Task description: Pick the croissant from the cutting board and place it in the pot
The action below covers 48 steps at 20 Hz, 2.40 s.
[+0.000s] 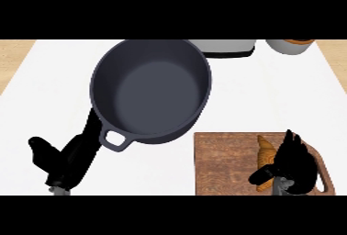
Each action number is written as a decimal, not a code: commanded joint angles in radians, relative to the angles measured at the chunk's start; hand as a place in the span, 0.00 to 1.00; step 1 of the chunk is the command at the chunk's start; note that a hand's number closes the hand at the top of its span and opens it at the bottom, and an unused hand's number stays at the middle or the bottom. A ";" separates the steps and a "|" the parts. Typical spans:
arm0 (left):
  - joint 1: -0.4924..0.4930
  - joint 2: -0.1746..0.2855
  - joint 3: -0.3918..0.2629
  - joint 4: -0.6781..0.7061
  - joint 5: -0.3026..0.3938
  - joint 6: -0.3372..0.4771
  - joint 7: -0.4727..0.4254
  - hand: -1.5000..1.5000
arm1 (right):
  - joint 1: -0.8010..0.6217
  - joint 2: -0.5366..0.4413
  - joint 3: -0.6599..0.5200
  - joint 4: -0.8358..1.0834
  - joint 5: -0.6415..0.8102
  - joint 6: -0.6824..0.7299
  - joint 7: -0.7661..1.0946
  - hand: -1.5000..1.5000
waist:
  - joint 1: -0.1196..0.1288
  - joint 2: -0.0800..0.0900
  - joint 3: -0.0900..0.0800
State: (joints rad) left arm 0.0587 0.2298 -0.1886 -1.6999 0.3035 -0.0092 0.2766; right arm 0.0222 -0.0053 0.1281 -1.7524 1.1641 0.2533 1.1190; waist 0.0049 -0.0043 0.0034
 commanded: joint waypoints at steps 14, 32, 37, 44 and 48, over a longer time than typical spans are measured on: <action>-0.064 -0.061 0.017 0.035 -0.016 -0.065 0.025 0.50 | -0.054 0.005 -0.010 0.153 0.005 -0.086 -0.059 1.00 | -0.005 0.004 -0.003; -0.045 -0.062 0.035 -0.007 -0.017 -0.064 0.075 0.50 | 0.052 0.005 0.787 -0.121 0.111 -0.169 0.240 1.00 | -0.015 0.000 -0.004; -0.005 -0.054 0.034 -0.038 -0.032 -0.063 0.064 0.50 | 0.003 0.003 0.800 -0.237 0.308 -0.123 0.289 1.00 | -0.022 -0.007 -0.005; -0.066 -0.065 0.044 0.019 -0.036 -0.070 0.050 0.50 | -0.187 0.002 0.818 -0.411 0.351 0.043 0.248 1.00 | -0.022 -0.002 -0.007; -0.047 -0.065 0.047 0.013 -0.033 -0.086 0.027 0.50 | -0.316 0.002 0.788 -0.446 0.276 0.004 0.240 1.00 | -0.001 0.002 -0.007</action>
State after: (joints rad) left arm 0.0640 0.1836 -0.1159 -1.7087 0.2584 -0.0736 0.2943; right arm -0.1807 -0.0617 0.8831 -2.0986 1.4898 0.1823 1.1562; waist -0.0022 -0.0106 0.0006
